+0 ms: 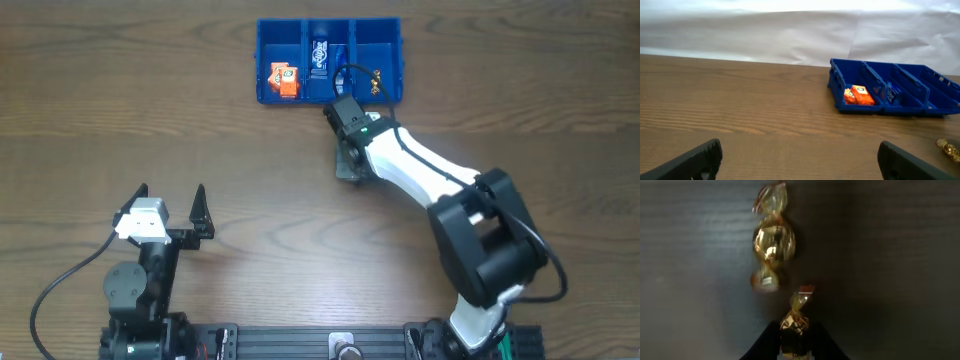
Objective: Sort Candies Into Trays
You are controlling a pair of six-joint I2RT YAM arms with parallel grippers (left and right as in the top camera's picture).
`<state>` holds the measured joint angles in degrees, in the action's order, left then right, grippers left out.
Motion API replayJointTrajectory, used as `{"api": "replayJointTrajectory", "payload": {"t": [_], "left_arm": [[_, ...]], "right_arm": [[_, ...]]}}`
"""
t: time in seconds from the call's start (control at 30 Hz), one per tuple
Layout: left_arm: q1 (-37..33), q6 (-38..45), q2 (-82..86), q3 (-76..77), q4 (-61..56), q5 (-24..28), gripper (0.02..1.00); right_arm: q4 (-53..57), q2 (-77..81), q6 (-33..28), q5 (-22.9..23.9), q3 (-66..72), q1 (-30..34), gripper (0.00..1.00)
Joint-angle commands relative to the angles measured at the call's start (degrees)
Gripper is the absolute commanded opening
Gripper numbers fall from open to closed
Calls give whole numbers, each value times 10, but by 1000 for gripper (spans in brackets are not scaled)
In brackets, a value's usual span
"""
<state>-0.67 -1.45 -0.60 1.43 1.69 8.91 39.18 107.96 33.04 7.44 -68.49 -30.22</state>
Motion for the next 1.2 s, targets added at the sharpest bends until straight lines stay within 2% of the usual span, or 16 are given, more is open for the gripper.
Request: {"api": "replayJointTrajectory", "payload": {"t": [0.03,0.13,0.27,0.33,0.43,0.57,0.9,0.97,1.0,1.1,1.2], "left_arm": [[-3,2,3,-12,19,14,998],[-3,2,3,-12,19,14,998],[-3,2,3,-12,19,14,998],[-3,2,3,-12,19,14,998],[-3,2,3,-12,19,14,998],[-3,2,3,-12,19,14,998],[-3,2,3,-12,19,14,998],[-3,2,4,-12,19,14,998],[-3,2,3,-12,19,14,996],[-3,2,3,-12,19,14,998],[-3,2,3,-12,19,14,998]], "right_arm": [[8,-160,-32,52,-20,0,121],[-3,-204,-74,94,-66,24,121],[-103,-188,-164,105,-88,54,123],[-153,-165,-182,115,-88,59,128],[-225,-104,-181,124,-88,71,165],[-271,-34,-179,82,-88,81,172],[-295,-5,-181,86,-88,89,172],[-294,-5,-181,86,-88,89,255],[-294,-5,-182,86,-88,89,349],[-292,-5,-184,86,-88,89,1000],[-290,-5,-184,85,-88,89,1000]]}}
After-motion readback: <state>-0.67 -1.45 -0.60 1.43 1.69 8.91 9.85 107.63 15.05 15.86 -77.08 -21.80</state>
